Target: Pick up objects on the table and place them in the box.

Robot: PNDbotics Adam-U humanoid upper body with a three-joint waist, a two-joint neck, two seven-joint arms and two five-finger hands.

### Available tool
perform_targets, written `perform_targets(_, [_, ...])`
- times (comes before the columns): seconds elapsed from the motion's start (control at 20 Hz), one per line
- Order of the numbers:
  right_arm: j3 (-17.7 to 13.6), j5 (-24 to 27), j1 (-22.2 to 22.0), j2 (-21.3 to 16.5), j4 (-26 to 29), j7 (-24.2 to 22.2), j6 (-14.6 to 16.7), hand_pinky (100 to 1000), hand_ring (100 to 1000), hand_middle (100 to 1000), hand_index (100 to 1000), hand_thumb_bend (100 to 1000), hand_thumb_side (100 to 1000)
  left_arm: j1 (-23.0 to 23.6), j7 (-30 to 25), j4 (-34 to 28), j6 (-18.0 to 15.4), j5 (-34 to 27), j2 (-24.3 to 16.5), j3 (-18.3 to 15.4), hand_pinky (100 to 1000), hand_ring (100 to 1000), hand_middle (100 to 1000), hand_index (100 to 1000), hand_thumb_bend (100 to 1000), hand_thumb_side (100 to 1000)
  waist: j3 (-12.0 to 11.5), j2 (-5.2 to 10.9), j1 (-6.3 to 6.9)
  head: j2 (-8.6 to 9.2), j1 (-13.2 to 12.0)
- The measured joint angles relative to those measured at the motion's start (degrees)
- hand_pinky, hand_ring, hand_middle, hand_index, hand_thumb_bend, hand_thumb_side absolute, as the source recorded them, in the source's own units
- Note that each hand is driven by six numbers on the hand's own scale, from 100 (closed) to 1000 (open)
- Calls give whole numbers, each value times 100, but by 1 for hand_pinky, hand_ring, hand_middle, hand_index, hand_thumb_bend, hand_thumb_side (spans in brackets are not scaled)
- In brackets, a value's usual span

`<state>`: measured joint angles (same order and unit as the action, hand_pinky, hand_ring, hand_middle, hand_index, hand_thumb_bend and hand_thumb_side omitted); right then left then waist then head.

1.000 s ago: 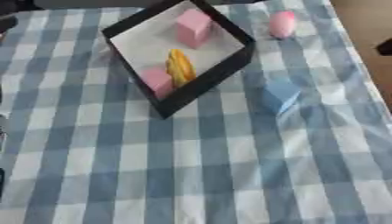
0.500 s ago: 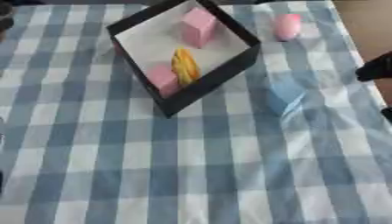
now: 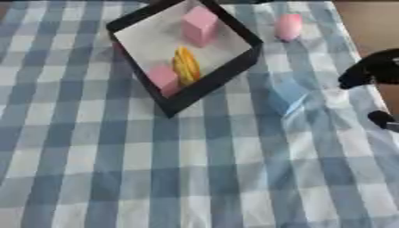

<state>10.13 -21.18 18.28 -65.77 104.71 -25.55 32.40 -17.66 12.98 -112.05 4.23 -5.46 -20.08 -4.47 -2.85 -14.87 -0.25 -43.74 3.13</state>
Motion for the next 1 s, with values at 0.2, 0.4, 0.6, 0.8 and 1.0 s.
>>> perform_targets(0.2, [90,143,273,85,-89,-77,-28,923,903,852,915,100,345,-5,63,-24,-19,15,0,0,827,777,722,903,100,711,-39,0,-22,0,60])
perform_targets(0.4, [164,283,635,257,-278,-225,-66,930,907,852,915,100,374,-7,192,-28,-65,15,1,-2,833,785,729,906,100,710,-64,0,-23,-3,130])
perform_targets(0.6, [265,274,1051,515,-569,-456,-64,936,909,854,916,100,416,-7,374,-32,-120,27,2,-8,838,793,732,906,100,705,-66,48,-23,-28,227])
perform_targets(0.8, [366,42,1484,891,-1011,-708,-1,944,913,859,917,112,470,0,507,-43,-170,71,2,-15,842,797,734,905,100,700,-14,78,-23,-43,318])
perform_targets(1.0, [462,-203,1748,1216,-1416,-862,79,945,915,860,918,104,465,41,600,-52,-208,100,-1,-48,842,798,734,904,100,697,62,177,-63,-46,339])
